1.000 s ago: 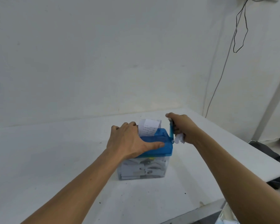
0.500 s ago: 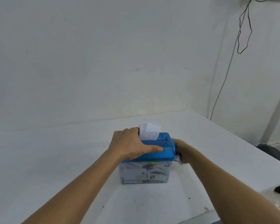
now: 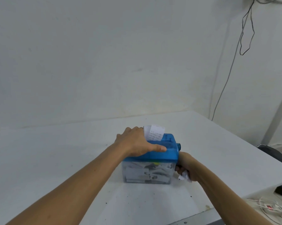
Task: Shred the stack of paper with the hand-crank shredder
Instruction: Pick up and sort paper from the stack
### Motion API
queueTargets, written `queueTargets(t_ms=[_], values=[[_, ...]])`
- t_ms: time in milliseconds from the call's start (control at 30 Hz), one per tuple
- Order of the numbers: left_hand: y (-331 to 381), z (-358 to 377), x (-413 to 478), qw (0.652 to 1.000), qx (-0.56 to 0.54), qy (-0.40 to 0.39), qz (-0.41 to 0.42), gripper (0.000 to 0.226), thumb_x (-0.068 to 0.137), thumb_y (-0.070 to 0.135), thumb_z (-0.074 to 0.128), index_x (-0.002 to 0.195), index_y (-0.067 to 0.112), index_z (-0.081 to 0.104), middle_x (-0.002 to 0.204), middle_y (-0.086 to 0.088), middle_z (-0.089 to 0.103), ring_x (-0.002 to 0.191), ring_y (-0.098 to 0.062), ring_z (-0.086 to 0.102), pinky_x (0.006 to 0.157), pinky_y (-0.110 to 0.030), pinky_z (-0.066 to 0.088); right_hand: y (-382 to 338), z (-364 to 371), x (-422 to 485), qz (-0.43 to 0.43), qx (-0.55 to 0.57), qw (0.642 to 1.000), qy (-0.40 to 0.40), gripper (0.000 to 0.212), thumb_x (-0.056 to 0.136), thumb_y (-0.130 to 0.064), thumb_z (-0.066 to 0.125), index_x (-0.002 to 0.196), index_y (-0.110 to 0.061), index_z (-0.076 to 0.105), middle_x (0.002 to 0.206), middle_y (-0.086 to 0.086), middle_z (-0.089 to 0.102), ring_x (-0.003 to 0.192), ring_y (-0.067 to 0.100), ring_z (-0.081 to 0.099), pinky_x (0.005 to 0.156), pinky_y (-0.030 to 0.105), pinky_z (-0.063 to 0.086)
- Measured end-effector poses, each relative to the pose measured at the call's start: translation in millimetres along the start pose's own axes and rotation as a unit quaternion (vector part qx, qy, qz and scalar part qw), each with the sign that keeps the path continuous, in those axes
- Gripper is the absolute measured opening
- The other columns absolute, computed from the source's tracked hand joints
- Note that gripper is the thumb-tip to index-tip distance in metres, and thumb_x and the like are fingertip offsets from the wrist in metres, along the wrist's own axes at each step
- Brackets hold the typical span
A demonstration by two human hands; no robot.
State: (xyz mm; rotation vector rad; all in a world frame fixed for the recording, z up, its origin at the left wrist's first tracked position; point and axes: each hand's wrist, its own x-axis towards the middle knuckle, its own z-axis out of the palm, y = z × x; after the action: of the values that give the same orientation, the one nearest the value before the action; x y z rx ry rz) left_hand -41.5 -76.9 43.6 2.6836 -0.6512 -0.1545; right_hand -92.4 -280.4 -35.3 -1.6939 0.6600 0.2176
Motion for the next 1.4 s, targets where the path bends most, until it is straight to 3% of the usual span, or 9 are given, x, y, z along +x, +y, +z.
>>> queueTargets(t_ms=[133, 333, 567, 733, 833, 933, 1100, 1233, 1400], values=[[1, -1, -5, 1.0, 0.005, 0.02, 0.0, 0.098, 0.06, 0.095, 0.06, 0.134, 0.032, 0.053, 0.128, 0.004, 0.061, 0.119, -0.023, 0.051, 0.098, -0.05, 0.047, -3, -8, -30, 0.032, -0.027, 0.996, -0.074, 0.034, 0.105, -0.012, 0.033, 0.073, -0.011, 0.045, 0.05, 0.0, 0.042, 0.034, 0.006, 0.035, 0.036, 0.016, 0.028], [6, -7, -8, 1.0, 0.003, -0.019, 0.004, 0.097, 0.062, 0.094, 0.06, 0.141, 0.039, 0.049, 0.138, 0.005, 0.058, 0.128, -0.026, 0.048, 0.108, -0.054, 0.039, 1, -15, -69, 0.0, -0.051, 0.997, -0.058, 0.03, 0.099, -0.005, 0.038, 0.069, -0.009, 0.046, 0.048, 0.004, 0.045, 0.037, 0.009, 0.037, 0.038, 0.018, 0.03], [4, -7, -1, 0.999, -0.022, -0.018, -0.019, 0.112, 0.041, 0.101, 0.057, 0.131, 0.035, 0.051, 0.126, 0.006, 0.059, 0.118, -0.022, 0.051, 0.102, -0.053, 0.043, -30, -27, -111, -0.127, 0.051, 0.99, -0.018, 0.053, 0.102, -0.043, 0.05, 0.059, -0.013, 0.047, 0.043, -0.001, 0.041, 0.033, 0.01, 0.036, 0.033, 0.017, 0.028], [9, -8, -6, 0.999, 0.011, -0.036, -0.014, 0.099, 0.062, 0.094, 0.059, 0.142, 0.036, 0.046, 0.135, 0.006, 0.056, 0.125, -0.024, 0.049, 0.109, -0.053, 0.033, -34, -39, -116, -0.181, -0.117, 0.976, -0.003, 0.05, 0.087, -0.048, 0.072, 0.056, -0.011, 0.055, 0.05, 0.002, 0.048, 0.045, 0.012, 0.039, 0.048, 0.023, 0.033], [12, -10, -7, 0.999, 0.02, -0.048, -0.009, 0.114, 0.051, 0.101, 0.051, 0.145, 0.036, 0.046, 0.138, 0.005, 0.058, 0.126, -0.024, 0.052, 0.117, -0.055, 0.026, -40, -41, -117, -0.234, -0.283, 0.927, 0.079, 0.048, 0.086, -0.053, 0.07, 0.06, -0.012, 0.068, 0.051, -0.004, 0.058, 0.048, 0.007, 0.045, 0.053, 0.022, 0.039], [19, -15, -8, 0.999, -0.006, -0.032, -0.009, 0.105, 0.068, 0.083, 0.069, 0.147, 0.022, 0.039, 0.134, -0.001, 0.056, 0.131, -0.027, 0.048, 0.116, -0.048, 0.029, -35, -39, -121, -0.295, -0.37, 0.865, 0.168, 0.034, 0.081, -0.057, 0.071, 0.097, -0.027, 0.064, 0.081, -0.009, 0.07, 0.071, 0.009, 0.062, 0.063, 0.024, 0.052], [21, -15, -14, 0.995, -0.094, -0.001, -0.018, 0.136, 0.065, 0.067, 0.085, 0.157, 0.021, -0.004, 0.156, -0.008, 0.036, 0.14, -0.034, 0.037, 0.114, -0.047, 0.035, -18, -27, -127, -0.378, -0.577, 0.676, 0.259, 0.032, 0.101, -0.043, 0.049, 0.133, -0.036, 0.049, 0.115, -0.015, 0.067, 0.09, 0.012, 0.066, 0.076, 0.029, 0.056], [26, -14, -14, 0.982, -0.182, 0.007, -0.05, 0.139, 0.062, 0.09, 0.065, 0.158, 0.03, -0.015, 0.162, -0.008, 0.033, 0.147, -0.037, 0.033, 0.121, -0.05, 0.025, -13, -21, -116, -0.404, -0.567, 0.655, 0.295, 0.037, 0.106, -0.039, 0.036, 0.141, -0.029, 0.043, 0.117, -0.011, 0.061, 0.081, 0.016, 0.063, 0.069, 0.027, 0.053], [28, 9, -14, 0.995, -0.017, 0.098, 0.007, 0.141, 0.053, 0.105, 0.047, 0.16, 0.028, -0.003, 0.146, -0.004, 0.057, 0.128, -0.031, 0.057, 0.111, -0.047, 0.041, -12, -23, -93, -0.419, -0.556, 0.639, 0.328, 0.027, 0.104, -0.042, 0.043, 0.096, -0.023, 0.059, 0.08, -0.007, 0.061, 0.061, 0.014, 0.056, 0.055, 0.03, 0.052]])
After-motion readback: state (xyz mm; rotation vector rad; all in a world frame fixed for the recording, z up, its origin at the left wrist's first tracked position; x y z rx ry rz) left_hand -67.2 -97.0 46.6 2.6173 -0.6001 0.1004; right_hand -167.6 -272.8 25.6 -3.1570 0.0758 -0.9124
